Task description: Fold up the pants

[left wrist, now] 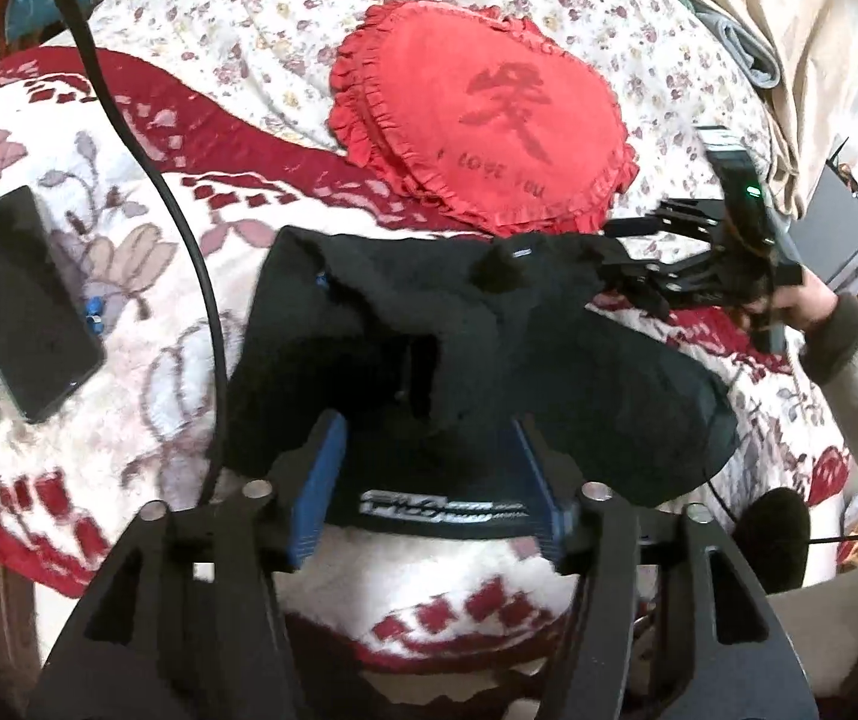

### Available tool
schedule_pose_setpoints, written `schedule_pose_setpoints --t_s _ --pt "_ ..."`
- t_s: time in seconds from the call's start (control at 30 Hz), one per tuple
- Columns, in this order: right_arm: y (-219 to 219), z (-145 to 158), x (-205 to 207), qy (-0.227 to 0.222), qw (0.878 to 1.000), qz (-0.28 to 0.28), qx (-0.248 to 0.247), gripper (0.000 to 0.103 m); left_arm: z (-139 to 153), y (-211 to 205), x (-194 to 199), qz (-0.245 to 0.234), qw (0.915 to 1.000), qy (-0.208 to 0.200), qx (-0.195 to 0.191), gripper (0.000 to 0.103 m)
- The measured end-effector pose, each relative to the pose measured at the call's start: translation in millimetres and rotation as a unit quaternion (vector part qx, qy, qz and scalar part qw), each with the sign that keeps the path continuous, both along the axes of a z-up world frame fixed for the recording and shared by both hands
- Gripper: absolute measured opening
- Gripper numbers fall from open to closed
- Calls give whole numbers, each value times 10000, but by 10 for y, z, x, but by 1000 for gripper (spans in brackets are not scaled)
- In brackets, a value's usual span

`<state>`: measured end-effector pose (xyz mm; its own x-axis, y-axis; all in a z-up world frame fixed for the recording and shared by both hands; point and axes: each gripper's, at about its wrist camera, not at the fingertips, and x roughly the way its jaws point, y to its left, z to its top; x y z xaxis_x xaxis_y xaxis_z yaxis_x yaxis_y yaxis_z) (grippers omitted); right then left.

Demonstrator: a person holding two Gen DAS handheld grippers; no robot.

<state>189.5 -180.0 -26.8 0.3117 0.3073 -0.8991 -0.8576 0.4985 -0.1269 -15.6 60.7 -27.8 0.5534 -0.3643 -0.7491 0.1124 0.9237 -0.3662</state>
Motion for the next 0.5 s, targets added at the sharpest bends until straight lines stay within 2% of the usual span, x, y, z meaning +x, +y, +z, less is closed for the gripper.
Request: schedule_pose_setpoints --t_s 0.13,0.23,0.37,0.4,0.43,0.47,0.5 --pt "164 -185 224 262 9980 468 -337 66 -91 -120 199 6 9999 156 75 64" --pt "345 -314 355 399 9940 858 -553 66 -131 -149 359 -3 9996 267 15 64" --pt "497 -505 560 828 9896 1016 -587 65 -121 -198 484 -151 9995 269 35 64" --pt "508 -536 573 922 9891 1006 -549 51 -130 -218 517 -218 9993 288 72 64" --pt "515 -536 549 1008 9883 1048 -463 28 -141 -236 537 -259 9992 296 98 64" --pt "519 -512 498 903 9897 1038 -405 10 -148 -246 562 -292 9990 298 126 64" --pt "517 -480 421 757 9916 989 -363 8 -160 -264 592 -346 9988 306 174 62"
